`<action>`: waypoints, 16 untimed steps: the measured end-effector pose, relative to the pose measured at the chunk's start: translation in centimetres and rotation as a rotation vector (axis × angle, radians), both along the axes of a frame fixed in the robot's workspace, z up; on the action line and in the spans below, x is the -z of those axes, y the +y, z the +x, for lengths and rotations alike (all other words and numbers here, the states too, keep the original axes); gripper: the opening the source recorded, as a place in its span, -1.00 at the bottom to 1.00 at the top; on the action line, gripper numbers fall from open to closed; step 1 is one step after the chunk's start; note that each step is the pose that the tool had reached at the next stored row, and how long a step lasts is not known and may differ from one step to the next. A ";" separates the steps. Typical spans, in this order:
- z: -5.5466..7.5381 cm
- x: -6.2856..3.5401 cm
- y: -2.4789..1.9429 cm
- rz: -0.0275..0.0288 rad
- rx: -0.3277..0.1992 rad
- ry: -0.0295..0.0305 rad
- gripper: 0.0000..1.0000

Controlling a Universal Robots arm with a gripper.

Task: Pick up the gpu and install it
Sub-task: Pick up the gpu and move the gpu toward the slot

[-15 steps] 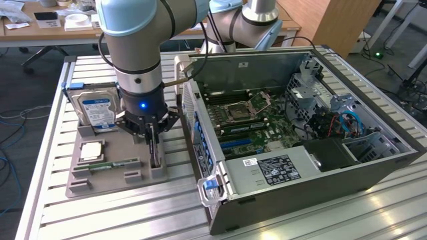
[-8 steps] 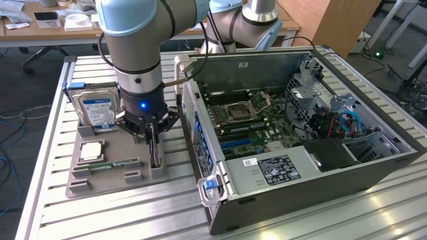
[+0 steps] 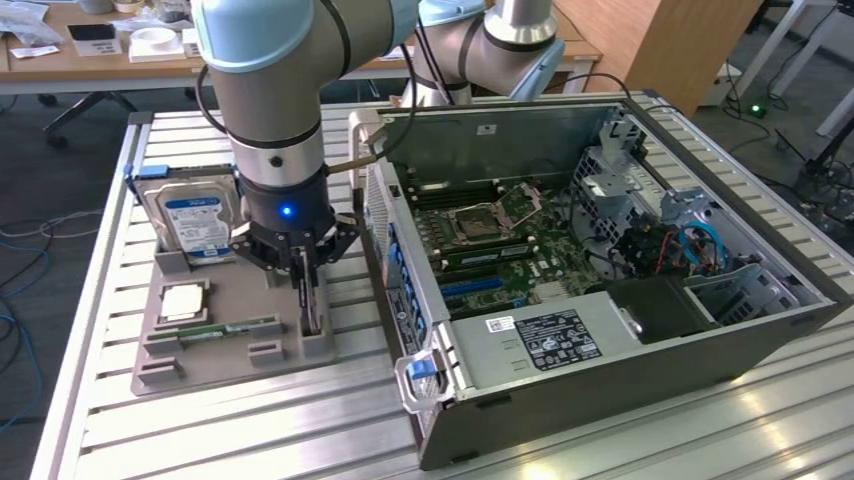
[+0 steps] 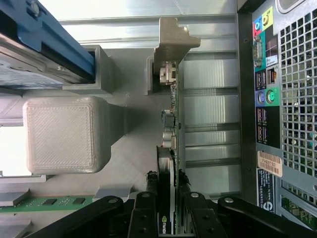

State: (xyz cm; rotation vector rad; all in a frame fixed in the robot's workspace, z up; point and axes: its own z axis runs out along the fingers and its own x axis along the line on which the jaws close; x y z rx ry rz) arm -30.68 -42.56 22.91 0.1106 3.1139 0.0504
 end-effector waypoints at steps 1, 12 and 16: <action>0.0 -0.08 0.00 -0.0002 0.000 0.0001 -0.47; 0.0 -3.36 0.00 0.0001 0.000 -0.0003 -0.47; 0.0 -5.03 0.01 0.0002 0.000 -0.0009 -0.47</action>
